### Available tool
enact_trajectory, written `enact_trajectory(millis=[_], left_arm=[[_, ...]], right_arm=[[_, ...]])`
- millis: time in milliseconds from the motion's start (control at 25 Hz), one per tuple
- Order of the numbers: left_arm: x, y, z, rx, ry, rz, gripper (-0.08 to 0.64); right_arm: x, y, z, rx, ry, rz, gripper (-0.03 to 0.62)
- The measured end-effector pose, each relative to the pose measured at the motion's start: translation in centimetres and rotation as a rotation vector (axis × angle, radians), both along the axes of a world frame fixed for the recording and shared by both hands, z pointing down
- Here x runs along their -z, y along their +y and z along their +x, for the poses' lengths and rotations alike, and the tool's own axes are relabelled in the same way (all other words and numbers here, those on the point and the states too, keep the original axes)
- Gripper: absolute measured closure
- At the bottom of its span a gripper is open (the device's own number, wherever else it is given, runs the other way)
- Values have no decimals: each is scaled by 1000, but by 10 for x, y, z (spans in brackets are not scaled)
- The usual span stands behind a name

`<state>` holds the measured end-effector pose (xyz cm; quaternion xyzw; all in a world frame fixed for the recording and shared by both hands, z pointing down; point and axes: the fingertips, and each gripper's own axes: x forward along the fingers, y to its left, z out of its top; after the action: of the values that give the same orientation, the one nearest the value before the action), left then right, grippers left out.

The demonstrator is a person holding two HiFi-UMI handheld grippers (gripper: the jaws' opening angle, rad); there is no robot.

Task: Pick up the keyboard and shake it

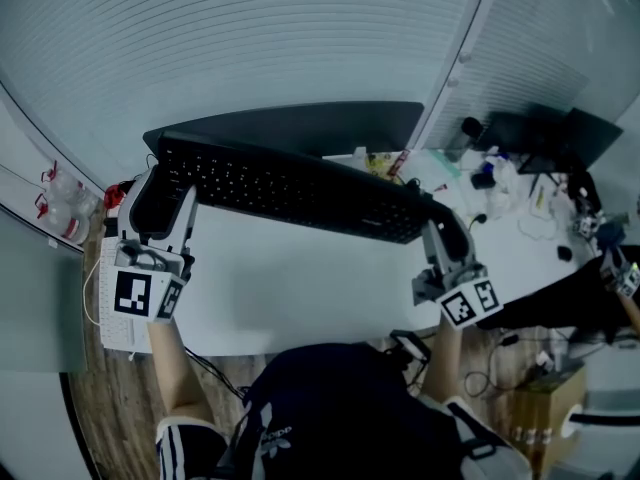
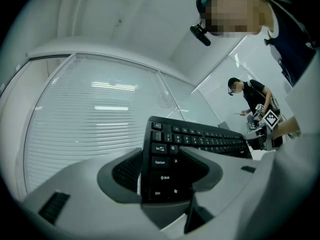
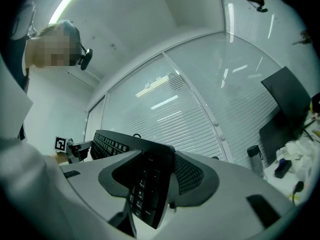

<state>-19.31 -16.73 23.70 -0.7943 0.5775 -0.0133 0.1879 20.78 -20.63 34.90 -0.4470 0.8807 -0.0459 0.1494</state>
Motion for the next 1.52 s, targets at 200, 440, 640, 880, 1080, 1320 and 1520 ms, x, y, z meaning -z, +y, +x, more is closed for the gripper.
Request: enact_trajectory(millis=[200,440,640,880,1080,1320,1520], left_arm=[[3,2,2,-3,24,-4,341],[3,-7,5,-7,25,2,341],[10,-10,5,-50,38,17,341],[6,-5,7,-63,53,5,342],[0,-5,8,-46,56,-24,341],[-6,-9,1,-21,80,-32,341],[-5,-14,-2,-29,104,-21,342]], right_arm=[[1,8,2,-7,6,-19,411],[-4,-5,3,-15,-23,-40,411],[2,-4,7,-7,-27,-23,411],[4,5,12,-16,-18,-29,411],[2,7,13,-16,-11,-56,410],[1,-11,4,-32,-6,-49,407],[5,-15,3,-3,-32,-32,408]])
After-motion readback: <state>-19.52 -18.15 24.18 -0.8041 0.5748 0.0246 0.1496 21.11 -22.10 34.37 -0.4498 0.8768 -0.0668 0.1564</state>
